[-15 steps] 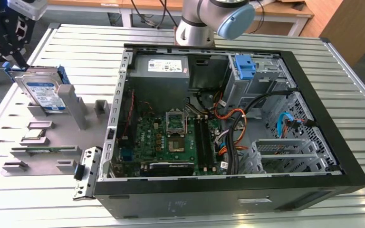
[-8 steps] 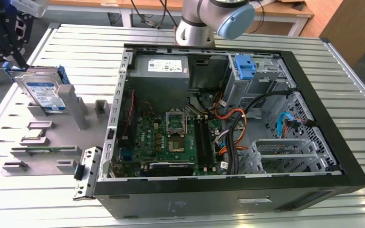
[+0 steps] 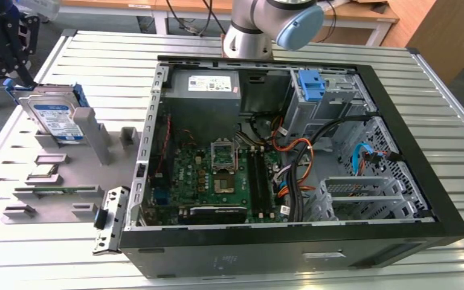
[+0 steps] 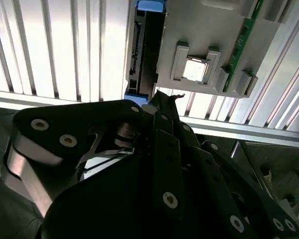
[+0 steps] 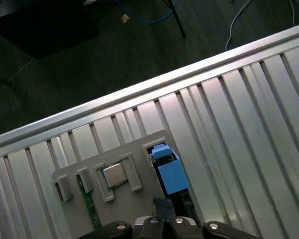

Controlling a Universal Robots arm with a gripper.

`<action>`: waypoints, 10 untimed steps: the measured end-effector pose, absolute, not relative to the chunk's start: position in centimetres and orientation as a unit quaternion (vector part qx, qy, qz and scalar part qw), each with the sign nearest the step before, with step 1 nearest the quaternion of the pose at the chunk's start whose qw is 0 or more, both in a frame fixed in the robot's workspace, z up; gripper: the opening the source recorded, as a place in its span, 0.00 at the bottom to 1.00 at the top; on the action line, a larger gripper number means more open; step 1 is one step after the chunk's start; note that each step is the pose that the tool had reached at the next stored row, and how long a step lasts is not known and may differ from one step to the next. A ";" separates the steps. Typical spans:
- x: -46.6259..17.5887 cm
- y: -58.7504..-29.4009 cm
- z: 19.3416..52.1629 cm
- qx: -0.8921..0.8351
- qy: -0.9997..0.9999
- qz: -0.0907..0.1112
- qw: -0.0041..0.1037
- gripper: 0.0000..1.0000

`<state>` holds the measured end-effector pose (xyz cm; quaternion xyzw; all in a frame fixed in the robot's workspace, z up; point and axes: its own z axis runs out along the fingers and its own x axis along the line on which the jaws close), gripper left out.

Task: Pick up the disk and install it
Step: 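Pick up the disk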

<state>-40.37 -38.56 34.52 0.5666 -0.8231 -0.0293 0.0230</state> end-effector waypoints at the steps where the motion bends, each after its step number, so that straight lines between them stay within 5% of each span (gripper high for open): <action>1: -40.4 -38.6 34.5 0.569 -0.821 -0.029 0.023 0.11; 10: -40.4 -38.6 34.5 0.591 -0.806 -0.035 0.006 0.11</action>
